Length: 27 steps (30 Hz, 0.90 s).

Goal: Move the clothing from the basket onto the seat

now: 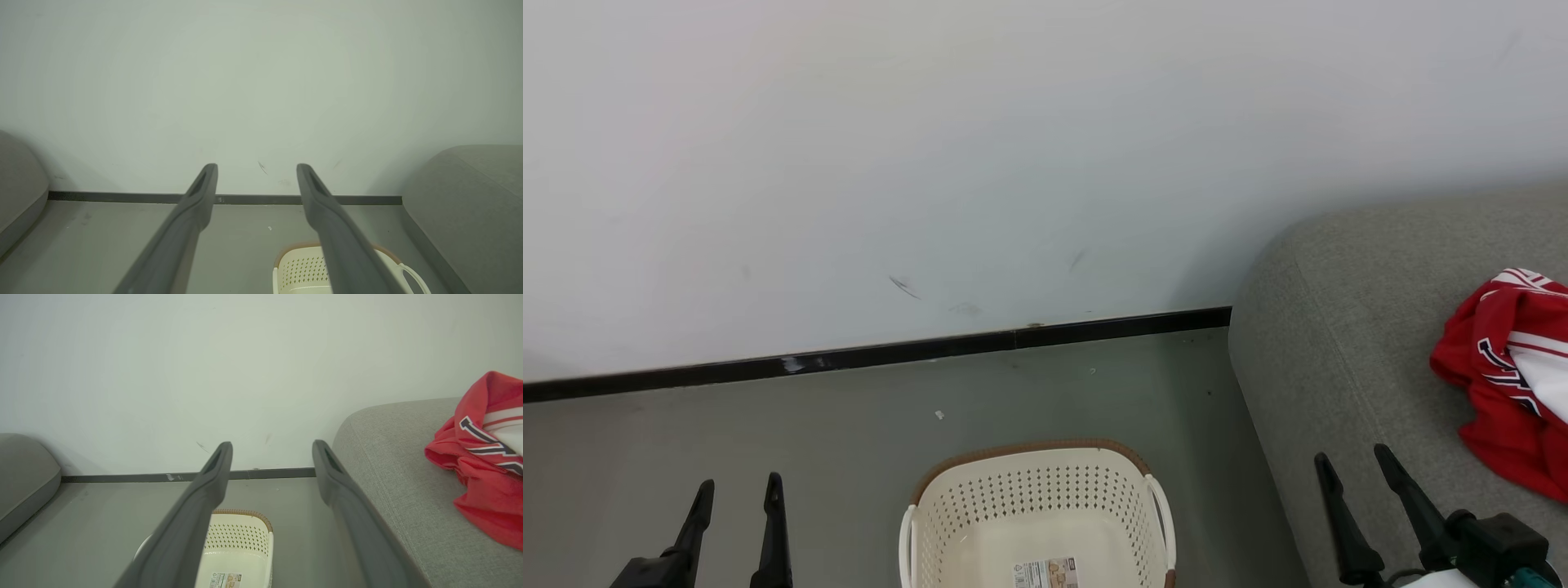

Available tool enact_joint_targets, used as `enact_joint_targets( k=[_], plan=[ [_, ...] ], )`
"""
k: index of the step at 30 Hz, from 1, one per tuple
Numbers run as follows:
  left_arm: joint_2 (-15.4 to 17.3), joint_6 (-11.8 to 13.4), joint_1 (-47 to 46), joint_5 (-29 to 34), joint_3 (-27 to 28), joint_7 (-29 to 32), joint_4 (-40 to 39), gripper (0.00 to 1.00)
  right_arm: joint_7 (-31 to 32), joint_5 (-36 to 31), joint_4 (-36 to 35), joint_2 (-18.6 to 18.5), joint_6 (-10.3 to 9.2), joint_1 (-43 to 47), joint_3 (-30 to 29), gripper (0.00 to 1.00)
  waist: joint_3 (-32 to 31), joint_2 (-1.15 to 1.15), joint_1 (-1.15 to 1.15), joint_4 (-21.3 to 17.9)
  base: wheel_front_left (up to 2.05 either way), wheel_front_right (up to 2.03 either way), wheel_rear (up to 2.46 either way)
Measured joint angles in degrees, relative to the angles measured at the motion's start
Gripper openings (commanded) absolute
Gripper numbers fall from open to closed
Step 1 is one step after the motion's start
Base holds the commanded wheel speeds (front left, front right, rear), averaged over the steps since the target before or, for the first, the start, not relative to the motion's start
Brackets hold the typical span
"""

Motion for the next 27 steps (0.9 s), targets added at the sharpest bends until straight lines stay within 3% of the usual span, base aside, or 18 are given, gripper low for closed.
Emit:
enact_joint_targets(
  k=[27],
  plan=[
    [0.1,-0.1,-1.4,0.0,-0.5,0.5,0.1,1.0,0.0,0.2,-0.5,0.0,0.0,-0.1,0.4,1.0,1.0,0.0,0.0,0.3,0.0,0.0,0.0]
  ],
)
